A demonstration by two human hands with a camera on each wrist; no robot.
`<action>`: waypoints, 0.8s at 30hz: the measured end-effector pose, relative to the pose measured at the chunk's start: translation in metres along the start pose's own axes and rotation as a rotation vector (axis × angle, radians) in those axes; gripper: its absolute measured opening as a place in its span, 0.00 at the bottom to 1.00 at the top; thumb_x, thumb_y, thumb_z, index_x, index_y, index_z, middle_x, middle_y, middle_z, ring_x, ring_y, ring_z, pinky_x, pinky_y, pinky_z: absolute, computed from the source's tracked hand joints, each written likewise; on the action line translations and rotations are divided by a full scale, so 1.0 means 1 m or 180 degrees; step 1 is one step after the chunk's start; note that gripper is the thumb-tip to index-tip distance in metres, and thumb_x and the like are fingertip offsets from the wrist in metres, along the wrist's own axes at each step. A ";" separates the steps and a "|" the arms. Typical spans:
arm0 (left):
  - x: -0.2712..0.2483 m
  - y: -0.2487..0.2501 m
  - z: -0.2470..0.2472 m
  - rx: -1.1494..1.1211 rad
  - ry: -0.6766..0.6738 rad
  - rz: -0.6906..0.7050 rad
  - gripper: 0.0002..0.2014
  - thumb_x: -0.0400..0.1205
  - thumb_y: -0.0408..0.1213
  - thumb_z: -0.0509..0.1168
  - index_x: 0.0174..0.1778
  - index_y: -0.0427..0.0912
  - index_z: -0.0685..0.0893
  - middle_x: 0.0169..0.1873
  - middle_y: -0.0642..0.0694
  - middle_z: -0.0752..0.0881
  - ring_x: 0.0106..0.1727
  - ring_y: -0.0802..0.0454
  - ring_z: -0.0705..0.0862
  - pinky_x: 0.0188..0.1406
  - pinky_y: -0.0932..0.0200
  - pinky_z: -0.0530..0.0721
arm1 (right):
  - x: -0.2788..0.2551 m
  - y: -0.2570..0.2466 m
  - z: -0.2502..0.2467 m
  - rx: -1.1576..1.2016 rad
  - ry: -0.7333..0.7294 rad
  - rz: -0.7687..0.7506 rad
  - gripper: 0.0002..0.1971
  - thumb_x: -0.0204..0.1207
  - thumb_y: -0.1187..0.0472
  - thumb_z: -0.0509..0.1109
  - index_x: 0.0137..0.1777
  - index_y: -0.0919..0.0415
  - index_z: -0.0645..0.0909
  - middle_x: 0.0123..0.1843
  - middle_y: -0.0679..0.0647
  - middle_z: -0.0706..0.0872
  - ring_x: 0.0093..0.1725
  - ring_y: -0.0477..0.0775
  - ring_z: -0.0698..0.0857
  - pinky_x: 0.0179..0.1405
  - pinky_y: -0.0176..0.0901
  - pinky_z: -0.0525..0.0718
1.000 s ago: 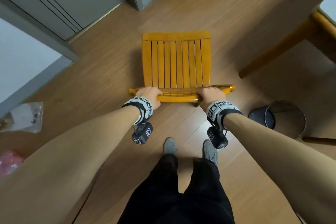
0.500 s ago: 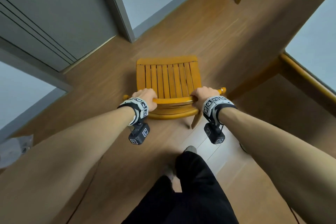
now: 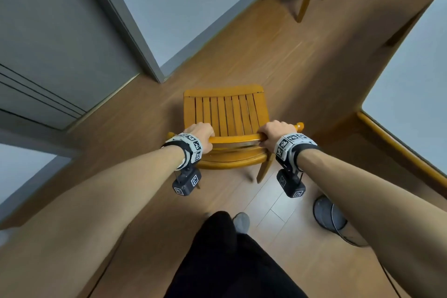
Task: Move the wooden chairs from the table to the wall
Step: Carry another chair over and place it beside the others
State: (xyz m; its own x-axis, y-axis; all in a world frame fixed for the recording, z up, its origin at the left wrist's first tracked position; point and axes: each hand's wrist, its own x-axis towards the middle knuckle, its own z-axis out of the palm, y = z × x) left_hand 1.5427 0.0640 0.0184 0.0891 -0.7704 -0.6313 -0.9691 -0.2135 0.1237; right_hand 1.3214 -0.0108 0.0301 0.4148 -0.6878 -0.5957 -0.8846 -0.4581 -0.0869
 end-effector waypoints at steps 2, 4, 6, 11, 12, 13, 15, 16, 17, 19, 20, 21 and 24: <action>0.024 0.008 -0.019 0.0034 -0.0016 0.0049 0.09 0.79 0.31 0.67 0.51 0.46 0.91 0.40 0.48 0.87 0.42 0.45 0.87 0.41 0.49 0.89 | 0.016 0.014 -0.015 0.0039 0.0028 0.0093 0.07 0.80 0.51 0.73 0.56 0.47 0.86 0.51 0.52 0.87 0.47 0.57 0.83 0.44 0.48 0.78; 0.049 0.015 -0.040 0.0039 0.0010 0.0091 0.10 0.80 0.32 0.68 0.53 0.47 0.90 0.41 0.48 0.87 0.43 0.44 0.87 0.43 0.48 0.90 | 0.035 0.028 -0.031 0.0116 0.0089 0.0192 0.05 0.79 0.51 0.74 0.53 0.46 0.85 0.51 0.51 0.87 0.47 0.57 0.82 0.44 0.48 0.78; 0.077 0.020 -0.064 0.0055 0.0081 0.0131 0.10 0.80 0.33 0.68 0.54 0.47 0.90 0.42 0.48 0.87 0.43 0.44 0.87 0.44 0.48 0.90 | 0.055 0.040 -0.051 0.0155 0.0123 0.0296 0.02 0.78 0.51 0.74 0.48 0.44 0.83 0.49 0.50 0.86 0.47 0.57 0.83 0.44 0.48 0.78; 0.149 0.026 -0.131 0.0076 0.0373 0.0320 0.09 0.81 0.33 0.69 0.55 0.44 0.90 0.45 0.46 0.88 0.45 0.43 0.87 0.44 0.50 0.89 | 0.115 0.067 -0.116 0.0190 0.0252 0.0427 0.01 0.78 0.51 0.74 0.46 0.44 0.84 0.46 0.50 0.86 0.46 0.58 0.84 0.43 0.47 0.78; 0.162 0.027 -0.144 0.0079 0.0405 0.0365 0.09 0.81 0.33 0.70 0.56 0.44 0.90 0.46 0.45 0.89 0.46 0.43 0.87 0.45 0.50 0.89 | 0.126 0.072 -0.127 0.0204 0.0254 0.0442 0.02 0.78 0.51 0.74 0.46 0.44 0.84 0.45 0.50 0.86 0.46 0.58 0.84 0.43 0.47 0.78; 0.175 0.028 -0.156 0.0081 0.0421 0.0407 0.09 0.81 0.34 0.70 0.56 0.44 0.90 0.46 0.45 0.89 0.46 0.43 0.87 0.45 0.50 0.89 | 0.136 0.076 -0.137 0.0228 0.0247 0.0475 0.02 0.79 0.51 0.74 0.47 0.44 0.84 0.46 0.50 0.86 0.46 0.58 0.84 0.43 0.47 0.78; 0.199 0.030 -0.175 0.0108 0.0448 0.0465 0.09 0.82 0.34 0.70 0.56 0.44 0.90 0.46 0.45 0.89 0.46 0.43 0.87 0.45 0.50 0.89 | 0.156 0.084 -0.152 0.0204 0.0253 0.0516 0.01 0.79 0.51 0.74 0.48 0.44 0.85 0.46 0.50 0.86 0.45 0.57 0.84 0.43 0.47 0.78; 0.210 0.031 -0.182 0.0136 0.0430 0.0490 0.08 0.82 0.34 0.70 0.56 0.44 0.90 0.46 0.45 0.89 0.45 0.43 0.87 0.45 0.50 0.89 | 0.164 0.088 -0.156 0.0196 0.0256 0.0535 0.01 0.79 0.51 0.74 0.48 0.44 0.85 0.46 0.50 0.86 0.45 0.57 0.83 0.42 0.47 0.78; 0.220 0.033 -0.189 0.0160 0.0407 0.0512 0.08 0.82 0.34 0.70 0.55 0.44 0.90 0.45 0.45 0.89 0.45 0.43 0.87 0.45 0.50 0.89 | 0.172 0.093 -0.161 0.0209 0.0252 0.0562 0.01 0.79 0.51 0.73 0.47 0.44 0.85 0.45 0.50 0.86 0.45 0.57 0.83 0.42 0.47 0.77; 0.237 0.037 -0.200 0.0209 0.0346 0.0545 0.07 0.82 0.34 0.69 0.53 0.45 0.90 0.44 0.45 0.88 0.44 0.44 0.87 0.45 0.49 0.89 | 0.186 0.101 -0.168 0.0254 0.0204 0.0578 0.02 0.79 0.51 0.73 0.46 0.45 0.84 0.45 0.49 0.86 0.46 0.56 0.84 0.42 0.46 0.77; 0.246 0.039 -0.205 0.0246 0.0316 0.0557 0.06 0.82 0.33 0.69 0.51 0.45 0.90 0.42 0.46 0.88 0.42 0.45 0.87 0.45 0.50 0.89 | 0.193 0.106 -0.172 0.0274 0.0173 0.0575 0.01 0.80 0.51 0.73 0.46 0.45 0.84 0.45 0.49 0.86 0.46 0.56 0.85 0.42 0.47 0.78; 0.254 0.043 -0.211 0.0286 0.0291 0.0572 0.05 0.82 0.33 0.69 0.49 0.45 0.90 0.41 0.46 0.88 0.41 0.45 0.86 0.44 0.50 0.89 | 0.200 0.111 -0.176 0.0291 0.0149 0.0583 0.01 0.80 0.51 0.73 0.47 0.45 0.85 0.45 0.49 0.86 0.47 0.56 0.85 0.42 0.47 0.78; 0.281 0.055 -0.229 0.0303 0.0269 0.0583 0.05 0.83 0.33 0.68 0.46 0.45 0.89 0.39 0.46 0.86 0.40 0.45 0.86 0.41 0.52 0.87 | 0.223 0.129 -0.188 0.0316 0.0163 0.0633 0.03 0.80 0.52 0.73 0.52 0.45 0.87 0.47 0.50 0.86 0.45 0.56 0.82 0.43 0.47 0.77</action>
State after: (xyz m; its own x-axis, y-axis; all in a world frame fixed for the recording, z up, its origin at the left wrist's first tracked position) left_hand 1.5672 -0.3014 0.0230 -0.0753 -0.8395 -0.5381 -0.9878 -0.0108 0.1551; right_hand 1.3397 -0.3292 0.0361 0.2382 -0.7879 -0.5678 -0.9656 -0.2547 -0.0516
